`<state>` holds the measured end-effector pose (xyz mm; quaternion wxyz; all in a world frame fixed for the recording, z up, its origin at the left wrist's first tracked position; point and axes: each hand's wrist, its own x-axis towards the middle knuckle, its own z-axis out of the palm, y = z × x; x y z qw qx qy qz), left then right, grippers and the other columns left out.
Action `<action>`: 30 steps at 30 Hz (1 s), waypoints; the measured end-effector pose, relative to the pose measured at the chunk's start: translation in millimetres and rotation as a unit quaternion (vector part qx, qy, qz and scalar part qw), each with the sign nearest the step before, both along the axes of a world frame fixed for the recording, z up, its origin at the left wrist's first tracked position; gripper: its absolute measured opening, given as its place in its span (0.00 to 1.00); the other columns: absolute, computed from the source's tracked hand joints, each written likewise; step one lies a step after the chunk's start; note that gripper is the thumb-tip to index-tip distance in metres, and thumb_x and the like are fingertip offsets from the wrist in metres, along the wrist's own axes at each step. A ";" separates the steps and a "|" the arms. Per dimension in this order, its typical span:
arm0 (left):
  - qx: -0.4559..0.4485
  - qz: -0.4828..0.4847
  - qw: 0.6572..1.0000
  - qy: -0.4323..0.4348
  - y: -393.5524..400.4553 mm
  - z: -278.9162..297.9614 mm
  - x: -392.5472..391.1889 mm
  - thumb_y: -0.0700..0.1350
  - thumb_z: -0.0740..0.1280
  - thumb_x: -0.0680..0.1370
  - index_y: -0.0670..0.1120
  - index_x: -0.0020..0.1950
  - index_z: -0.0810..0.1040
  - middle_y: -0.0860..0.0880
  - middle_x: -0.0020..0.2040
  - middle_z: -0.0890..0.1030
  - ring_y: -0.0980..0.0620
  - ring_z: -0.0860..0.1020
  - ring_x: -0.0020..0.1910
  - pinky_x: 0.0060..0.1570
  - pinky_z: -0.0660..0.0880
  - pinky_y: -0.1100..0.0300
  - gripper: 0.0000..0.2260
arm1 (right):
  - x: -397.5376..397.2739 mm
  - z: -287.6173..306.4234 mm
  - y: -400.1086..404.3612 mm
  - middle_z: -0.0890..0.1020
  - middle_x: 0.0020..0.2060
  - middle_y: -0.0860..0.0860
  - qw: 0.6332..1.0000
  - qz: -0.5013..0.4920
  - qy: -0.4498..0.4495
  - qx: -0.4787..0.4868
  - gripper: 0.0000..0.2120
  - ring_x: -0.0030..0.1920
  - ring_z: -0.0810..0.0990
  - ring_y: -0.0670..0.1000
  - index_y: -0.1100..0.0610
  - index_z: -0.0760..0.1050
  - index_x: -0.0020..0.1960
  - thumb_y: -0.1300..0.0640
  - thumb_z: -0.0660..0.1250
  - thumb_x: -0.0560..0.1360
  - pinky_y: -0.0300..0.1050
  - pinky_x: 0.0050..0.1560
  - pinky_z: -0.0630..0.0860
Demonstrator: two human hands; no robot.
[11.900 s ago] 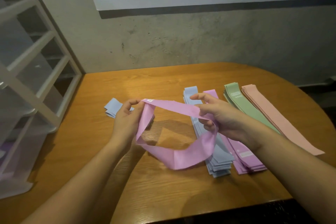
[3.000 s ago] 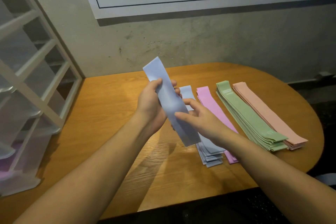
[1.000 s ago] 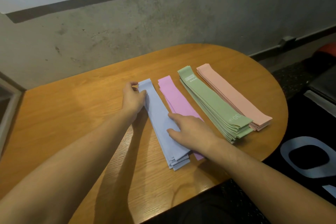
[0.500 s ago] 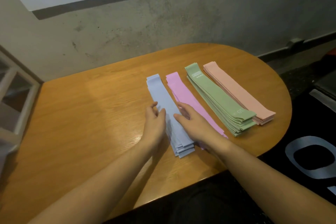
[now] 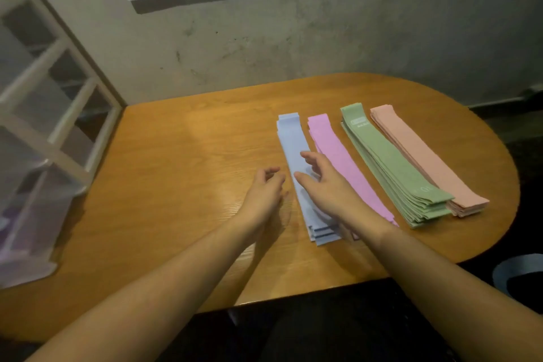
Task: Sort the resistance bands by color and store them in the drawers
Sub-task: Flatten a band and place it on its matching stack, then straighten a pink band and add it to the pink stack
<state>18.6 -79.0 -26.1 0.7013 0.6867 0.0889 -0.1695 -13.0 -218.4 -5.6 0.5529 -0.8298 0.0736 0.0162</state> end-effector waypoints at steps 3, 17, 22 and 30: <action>0.019 0.043 0.999 -0.007 32.8 14.3 -4.7 0.43 0.63 0.82 0.51 0.54 0.73 0.47 0.44 0.74 0.53 0.74 0.38 0.43 0.75 0.55 0.03 | 6.1 10.0 24.6 0.74 0.69 0.48 0.999 0.044 -0.010 0.000 0.19 0.71 0.70 0.48 0.50 0.70 0.71 0.54 0.66 0.81 0.44 0.71 0.67; 0.438 0.051 0.850 -0.287 280.4 97.2 -64.1 0.48 0.66 0.81 0.54 0.54 0.74 0.54 0.42 0.78 0.58 0.77 0.41 0.42 0.77 0.58 0.03 | 27.3 46.7 192.4 0.78 0.60 0.43 0.970 0.241 -0.007 -0.041 0.07 0.62 0.76 0.44 0.42 0.75 0.59 0.50 0.65 0.81 0.47 0.65 0.74; 0.470 0.106 0.834 -0.268 354.5 92.8 -86.1 0.48 0.67 0.80 0.56 0.50 0.75 0.56 0.42 0.78 0.64 0.77 0.44 0.38 0.70 0.67 0.02 | 25.3 55.1 242.7 0.77 0.60 0.44 0.953 0.299 0.005 -0.043 0.09 0.60 0.75 0.43 0.45 0.75 0.61 0.51 0.63 0.82 0.34 0.47 0.75; 0.570 0.159 0.783 -0.194 445.0 68.8 -88.6 0.50 0.61 0.83 0.57 0.50 0.78 0.59 0.45 0.79 0.64 0.75 0.44 0.43 0.67 0.67 0.07 | 24.8 52.7 301.8 0.77 0.59 0.44 0.940 0.340 0.003 -0.025 0.07 0.58 0.75 0.40 0.45 0.75 0.58 0.53 0.63 0.82 0.30 0.41 0.75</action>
